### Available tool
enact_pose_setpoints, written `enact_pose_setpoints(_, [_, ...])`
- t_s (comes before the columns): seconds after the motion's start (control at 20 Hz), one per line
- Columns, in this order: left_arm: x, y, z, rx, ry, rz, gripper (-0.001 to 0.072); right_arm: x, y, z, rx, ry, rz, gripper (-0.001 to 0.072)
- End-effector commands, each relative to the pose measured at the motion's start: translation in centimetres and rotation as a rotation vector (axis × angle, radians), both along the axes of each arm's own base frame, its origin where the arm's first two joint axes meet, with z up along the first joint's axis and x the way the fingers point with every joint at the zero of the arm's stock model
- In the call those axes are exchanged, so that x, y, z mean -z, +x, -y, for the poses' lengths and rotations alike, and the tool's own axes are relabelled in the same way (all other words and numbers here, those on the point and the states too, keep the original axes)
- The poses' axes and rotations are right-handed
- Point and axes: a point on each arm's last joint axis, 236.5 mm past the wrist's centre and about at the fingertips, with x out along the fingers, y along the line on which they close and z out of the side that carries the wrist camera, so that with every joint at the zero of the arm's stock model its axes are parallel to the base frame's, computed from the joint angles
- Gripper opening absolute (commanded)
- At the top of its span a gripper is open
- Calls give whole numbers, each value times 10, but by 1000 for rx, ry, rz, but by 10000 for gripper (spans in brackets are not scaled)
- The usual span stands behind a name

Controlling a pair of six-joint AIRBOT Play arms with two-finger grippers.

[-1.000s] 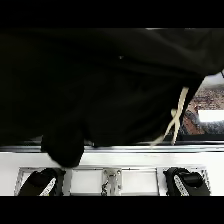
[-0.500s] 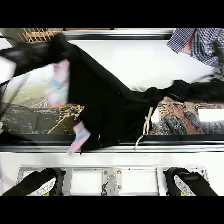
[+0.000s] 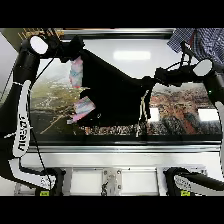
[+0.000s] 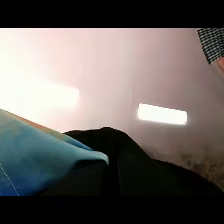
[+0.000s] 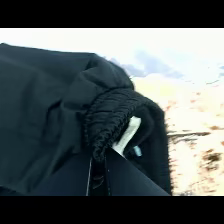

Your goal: Fold the clothes and pants, and hang the long-sleeved shirts on hangers.

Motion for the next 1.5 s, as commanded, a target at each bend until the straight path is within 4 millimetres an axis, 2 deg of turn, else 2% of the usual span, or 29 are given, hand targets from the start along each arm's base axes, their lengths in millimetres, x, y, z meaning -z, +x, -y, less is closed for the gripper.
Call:
enact_pose_setpoints(0.0, [10,-30,-21,60,136,-44,10,4,-9,14,-16,-85,-19,32])
enact_pose_setpoints(0.15, [47,-81,-41,56,232,-135,9,29,-42,7,-74,-111,-93,31])
enact_pose_setpoints(0.25, [88,-118,-51,48,255,-209,9,59,-69,0,-100,-115,-168,32])
enact_pose_setpoints(0.4, [161,-172,-63,23,259,-310,10,107,-105,-13,-137,-123,-268,32])
enact_pose_setpoints(0.55, [225,-220,-67,-11,226,-410,10,149,-120,-20,-135,-133,-288,32])
enact_pose_setpoints(0.65, [257,-245,-68,-41,198,-468,10,169,-124,-20,-118,-136,-279,32])
enact_pose_setpoints(0.7, [267,-252,-70,-54,194,-481,10,179,-128,-19,-111,-138,-283,32])
enact_pose_setpoints(0.85, [281,-260,-74,-77,197,-484,10,203,-139,-15,-101,-146,-323,33])
enact_pose_setpoints(0.95, [282,-260,-75,-78,197,-484,10,212,-143,-15,-101,-146,-352,33])
enact_pose_setpoints(1.2, [282,-261,-74,-75,196,-491,12,210,-139,-17,-91,-135,-334,42])
enact_pose_setpoints(1.25, [281,-263,-73,-68,196,-500,174,204,-137,-20,-81,-115,-324,45])
enact_pose_setpoints(1.3, [277,-263,-71,-55,197,-509,488,197,-134,-21,-79,-106,-305,74])
enact_pose_setpoints(1.35, [269,-261,-70,-38,199,-514,582,184,-129,-22,-81,-102,-272,318])
enact_pose_setpoints(1.4, [256,-257,-68,-16,201,-500,582,168,-125,-22,-99,-105,-232,592])
enact_pose_setpoints(1.45, [238,-251,-67,7,202,-470,582,150,-123,-20,-113,-107,-196,652])
